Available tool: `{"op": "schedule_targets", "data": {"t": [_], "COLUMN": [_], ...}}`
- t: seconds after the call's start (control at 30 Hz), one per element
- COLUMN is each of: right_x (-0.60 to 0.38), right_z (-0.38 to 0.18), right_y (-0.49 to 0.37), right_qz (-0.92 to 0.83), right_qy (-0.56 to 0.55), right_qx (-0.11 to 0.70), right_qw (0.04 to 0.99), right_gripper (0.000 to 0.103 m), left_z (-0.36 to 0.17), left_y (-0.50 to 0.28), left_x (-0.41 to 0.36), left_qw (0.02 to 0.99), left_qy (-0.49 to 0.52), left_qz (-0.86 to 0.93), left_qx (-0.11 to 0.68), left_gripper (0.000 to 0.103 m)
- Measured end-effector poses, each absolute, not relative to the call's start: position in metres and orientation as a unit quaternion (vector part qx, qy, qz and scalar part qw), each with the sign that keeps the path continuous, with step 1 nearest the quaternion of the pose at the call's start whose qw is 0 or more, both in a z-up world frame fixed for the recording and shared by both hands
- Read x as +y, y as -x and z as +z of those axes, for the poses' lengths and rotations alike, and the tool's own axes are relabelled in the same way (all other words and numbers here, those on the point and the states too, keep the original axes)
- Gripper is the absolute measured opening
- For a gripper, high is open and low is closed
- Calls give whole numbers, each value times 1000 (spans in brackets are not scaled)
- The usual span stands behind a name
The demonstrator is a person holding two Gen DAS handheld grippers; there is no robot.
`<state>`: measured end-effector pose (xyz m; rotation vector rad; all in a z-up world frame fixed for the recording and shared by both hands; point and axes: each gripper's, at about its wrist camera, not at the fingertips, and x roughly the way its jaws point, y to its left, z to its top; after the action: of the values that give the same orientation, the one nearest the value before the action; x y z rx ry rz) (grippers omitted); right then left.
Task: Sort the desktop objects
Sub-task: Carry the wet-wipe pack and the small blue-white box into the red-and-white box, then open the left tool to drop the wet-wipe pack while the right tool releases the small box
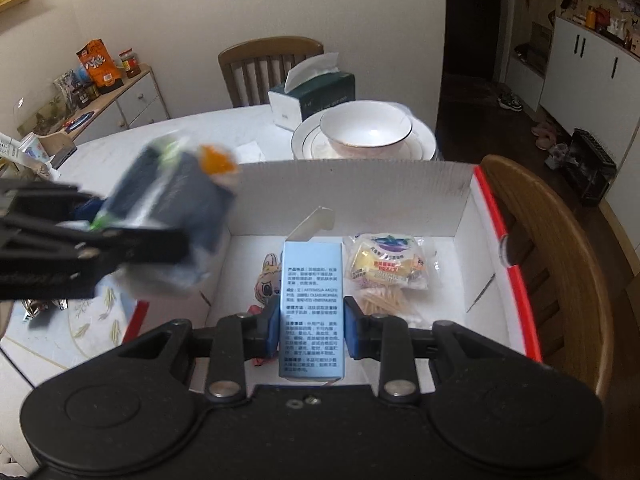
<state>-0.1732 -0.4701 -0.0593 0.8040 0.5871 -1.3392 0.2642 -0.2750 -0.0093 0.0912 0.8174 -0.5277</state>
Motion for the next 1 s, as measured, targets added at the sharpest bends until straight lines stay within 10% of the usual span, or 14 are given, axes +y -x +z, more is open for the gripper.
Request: {"op": "schedule_targets", "data": {"t": [1.0], "right_x": [-488], "right_z": [-113], "right_y": [166], "right_qz": [-562], "right_qy": [-377], "right_qx": [326], "right_qw": [661], "right_gripper": [31], "left_z": [-77], "left_y": [-333], "left_x": [-319], "left_qw": [833], "left_qy": [-101], "left_qz": [-248], "left_qx": [483], "left_gripper": [46]}}
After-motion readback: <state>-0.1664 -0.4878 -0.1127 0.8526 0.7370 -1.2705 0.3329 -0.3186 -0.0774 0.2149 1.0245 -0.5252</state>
